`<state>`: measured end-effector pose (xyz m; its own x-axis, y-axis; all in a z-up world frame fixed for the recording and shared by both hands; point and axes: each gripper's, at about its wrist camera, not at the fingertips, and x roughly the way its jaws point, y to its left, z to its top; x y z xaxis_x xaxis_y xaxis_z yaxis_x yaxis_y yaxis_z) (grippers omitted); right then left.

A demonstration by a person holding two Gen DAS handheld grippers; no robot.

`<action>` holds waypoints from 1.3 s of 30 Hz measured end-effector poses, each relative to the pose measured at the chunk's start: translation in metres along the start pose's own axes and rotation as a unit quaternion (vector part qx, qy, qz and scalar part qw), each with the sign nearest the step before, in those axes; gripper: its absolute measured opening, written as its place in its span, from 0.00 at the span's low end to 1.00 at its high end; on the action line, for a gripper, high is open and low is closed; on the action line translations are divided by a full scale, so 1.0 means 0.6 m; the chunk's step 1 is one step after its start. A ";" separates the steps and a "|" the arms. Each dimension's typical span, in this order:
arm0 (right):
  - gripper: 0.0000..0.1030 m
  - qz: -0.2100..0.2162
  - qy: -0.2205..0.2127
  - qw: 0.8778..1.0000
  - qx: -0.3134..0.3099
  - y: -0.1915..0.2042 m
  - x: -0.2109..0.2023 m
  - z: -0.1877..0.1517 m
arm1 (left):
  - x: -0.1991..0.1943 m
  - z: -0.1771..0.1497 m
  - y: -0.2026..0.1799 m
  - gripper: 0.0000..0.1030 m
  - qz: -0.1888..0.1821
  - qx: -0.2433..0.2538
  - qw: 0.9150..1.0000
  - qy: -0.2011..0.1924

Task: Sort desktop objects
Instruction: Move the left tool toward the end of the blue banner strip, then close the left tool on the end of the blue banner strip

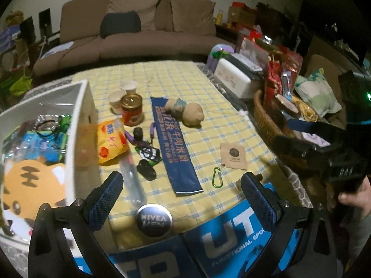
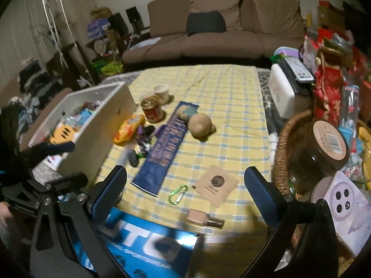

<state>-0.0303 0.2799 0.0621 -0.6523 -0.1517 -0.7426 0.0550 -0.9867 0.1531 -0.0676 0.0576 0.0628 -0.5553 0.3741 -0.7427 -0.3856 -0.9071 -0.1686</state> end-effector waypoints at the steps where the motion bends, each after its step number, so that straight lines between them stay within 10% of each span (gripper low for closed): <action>1: 0.99 -0.002 0.004 1.000 0.000 -0.001 0.005 -0.002 | 0.007 0.001 -0.002 1.00 -0.003 0.000 1.000 0.006; 8: 0.80 -0.068 0.021 0.997 -0.005 -0.007 0.030 -0.018 | 0.094 0.012 -0.009 0.93 -0.017 -0.016 0.997 0.074; 12: 0.70 -0.060 0.017 0.998 0.008 -0.018 0.021 -0.022 | 0.145 0.011 -0.007 0.69 -0.045 -0.043 0.991 0.119; 24: 0.70 -0.022 0.023 0.999 0.034 -0.031 0.026 -0.025 | 0.235 -0.008 0.023 0.82 -0.058 -0.107 0.972 0.202; 26: 0.70 -0.020 0.025 0.999 0.034 -0.031 0.027 -0.026 | 0.235 -0.008 0.022 0.68 -0.050 -0.102 0.974 0.197; 28: 0.70 -0.019 0.026 0.999 0.036 -0.032 0.028 -0.027 | 0.233 -0.007 0.020 0.16 -0.046 -0.094 0.975 0.198; 29: 0.70 -0.019 0.026 0.999 0.036 -0.032 0.028 -0.027 | 0.234 -0.008 0.023 0.08 -0.059 -0.100 0.972 0.203; 35: 0.71 0.010 0.031 0.998 0.058 -0.035 0.035 -0.021 | 0.215 -0.001 0.022 0.06 -0.108 -0.111 0.971 0.182; 39: 0.71 0.030 0.042 0.997 0.064 -0.027 0.051 -0.015 | 0.210 0.005 0.023 0.06 -0.183 -0.165 0.954 0.173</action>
<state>-0.0444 0.2906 0.0312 -0.5855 -0.2205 -0.7801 -0.0076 -0.9608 0.2773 -0.1449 0.0927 -0.0313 -0.1305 0.6436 -0.7542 -0.2219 -0.7603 -0.6104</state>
